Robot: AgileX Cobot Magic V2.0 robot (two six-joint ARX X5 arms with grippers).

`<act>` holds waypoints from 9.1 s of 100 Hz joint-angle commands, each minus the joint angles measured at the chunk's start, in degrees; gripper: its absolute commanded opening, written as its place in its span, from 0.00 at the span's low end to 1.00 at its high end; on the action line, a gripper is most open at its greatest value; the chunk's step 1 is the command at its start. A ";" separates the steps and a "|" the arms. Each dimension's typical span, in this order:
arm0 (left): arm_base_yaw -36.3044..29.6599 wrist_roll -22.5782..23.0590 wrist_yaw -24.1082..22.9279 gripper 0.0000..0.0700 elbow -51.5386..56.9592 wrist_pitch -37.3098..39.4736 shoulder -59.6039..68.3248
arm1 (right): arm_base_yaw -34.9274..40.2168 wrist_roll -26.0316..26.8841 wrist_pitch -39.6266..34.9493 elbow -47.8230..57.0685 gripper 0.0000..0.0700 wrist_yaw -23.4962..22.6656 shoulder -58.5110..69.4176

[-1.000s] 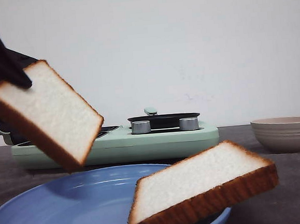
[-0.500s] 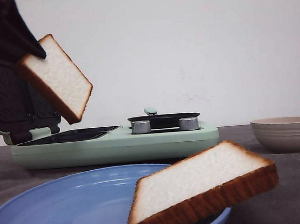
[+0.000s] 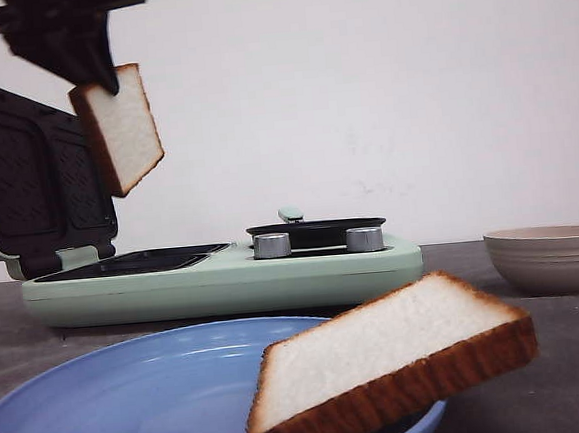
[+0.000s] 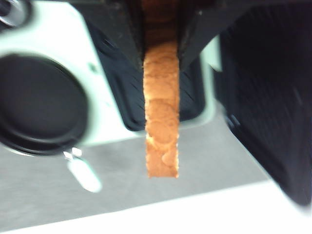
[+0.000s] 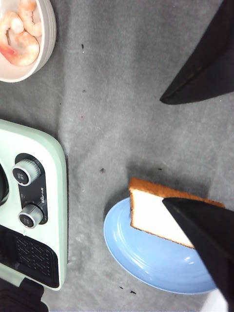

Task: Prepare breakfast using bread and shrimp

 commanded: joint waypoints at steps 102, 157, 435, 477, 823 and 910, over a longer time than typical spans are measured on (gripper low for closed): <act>-3.72 15.74 -20.90 0.01 25.24 -11.76 31.52 | 0.15 -1.81 0.57 0.87 0.54 -0.13 0.28; -4.48 13.57 -27.96 0.01 25.29 -10.86 31.50 | 0.20 -1.81 0.57 0.87 0.54 -0.15 0.28; 0.50 2.12 23.32 0.00 51.87 -29.75 9.25 | 1.31 -1.81 0.79 0.87 0.54 -0.17 0.28; 0.50 2.89 24.28 0.00 49.59 -32.26 2.64 | 1.31 -1.81 1.36 0.87 0.54 -0.35 0.28; 1.77 -17.42 19.02 0.56 -47.10 -11.13 -69.13 | 29.77 27.82 46.64 8.35 0.00 -10.73 42.49; 1.77 -16.76 18.99 0.56 -47.10 -10.99 -69.18 | 30.95 36.24 47.17 46.40 0.00 -13.68 82.18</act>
